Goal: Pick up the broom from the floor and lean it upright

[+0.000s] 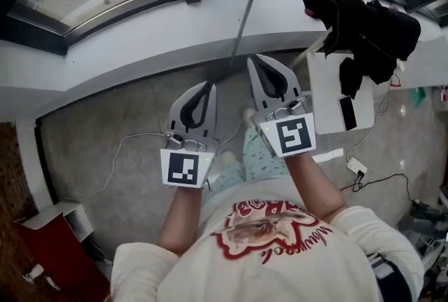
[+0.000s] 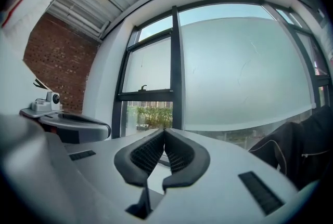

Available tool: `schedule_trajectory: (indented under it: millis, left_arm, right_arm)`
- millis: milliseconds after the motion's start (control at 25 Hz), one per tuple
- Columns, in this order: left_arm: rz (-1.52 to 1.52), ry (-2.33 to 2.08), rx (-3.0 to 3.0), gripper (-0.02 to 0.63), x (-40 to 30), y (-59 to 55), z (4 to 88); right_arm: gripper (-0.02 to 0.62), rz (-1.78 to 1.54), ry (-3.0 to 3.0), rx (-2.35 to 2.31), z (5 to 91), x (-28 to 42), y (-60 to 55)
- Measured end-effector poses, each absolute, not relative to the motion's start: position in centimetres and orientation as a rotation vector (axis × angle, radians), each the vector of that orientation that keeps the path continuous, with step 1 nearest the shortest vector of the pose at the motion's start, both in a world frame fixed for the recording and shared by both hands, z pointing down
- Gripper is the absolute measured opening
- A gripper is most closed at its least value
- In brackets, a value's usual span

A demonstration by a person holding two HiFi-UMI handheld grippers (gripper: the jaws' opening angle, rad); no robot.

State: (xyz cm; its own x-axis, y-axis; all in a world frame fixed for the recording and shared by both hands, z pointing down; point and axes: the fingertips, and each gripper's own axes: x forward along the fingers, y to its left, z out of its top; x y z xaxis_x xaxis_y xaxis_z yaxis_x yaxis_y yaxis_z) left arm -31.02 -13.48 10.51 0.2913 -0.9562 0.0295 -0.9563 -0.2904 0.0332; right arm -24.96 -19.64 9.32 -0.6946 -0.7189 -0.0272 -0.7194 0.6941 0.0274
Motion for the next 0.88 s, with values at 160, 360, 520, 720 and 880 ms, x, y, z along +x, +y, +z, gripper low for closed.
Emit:
schedule_trajectory:
  millis: [160, 360, 520, 720, 880]
  left_arm:
    - [0.0, -1.827, 2.486, 0.021, -31.2, -7.1, 9.1]
    - [-0.02, -1.757, 2.545, 0.021, -29.1, -2.3, 7.6]
    - [-0.046, -1.742, 2.562, 0.021, -26.6, 1.5, 6.7]
    - [-0.015, -1.797, 2.545, 0.021, -21.9, 5.9, 6.6]
    - [-0.085, -1.882, 2.475, 0.021, -15.7, 10.8, 5.8]
  right_arm:
    - [0.025, 0.003, 2.911, -1.255, 8.3, -24.7, -12.9]
    - [0.025, -0.014, 2.868, -1.165, 5.9, -23.9, -6.8]
    - [0.025, 0.022, 2.911, -1.151, 5.6, -21.6, -3.7]
    - [0.025, 0.073, 2.902, -1.08, 4.5, -17.1, 1.0]
    - [0.025, 0.095, 2.929, -1.005, 4.1, -10.7, 7.5]
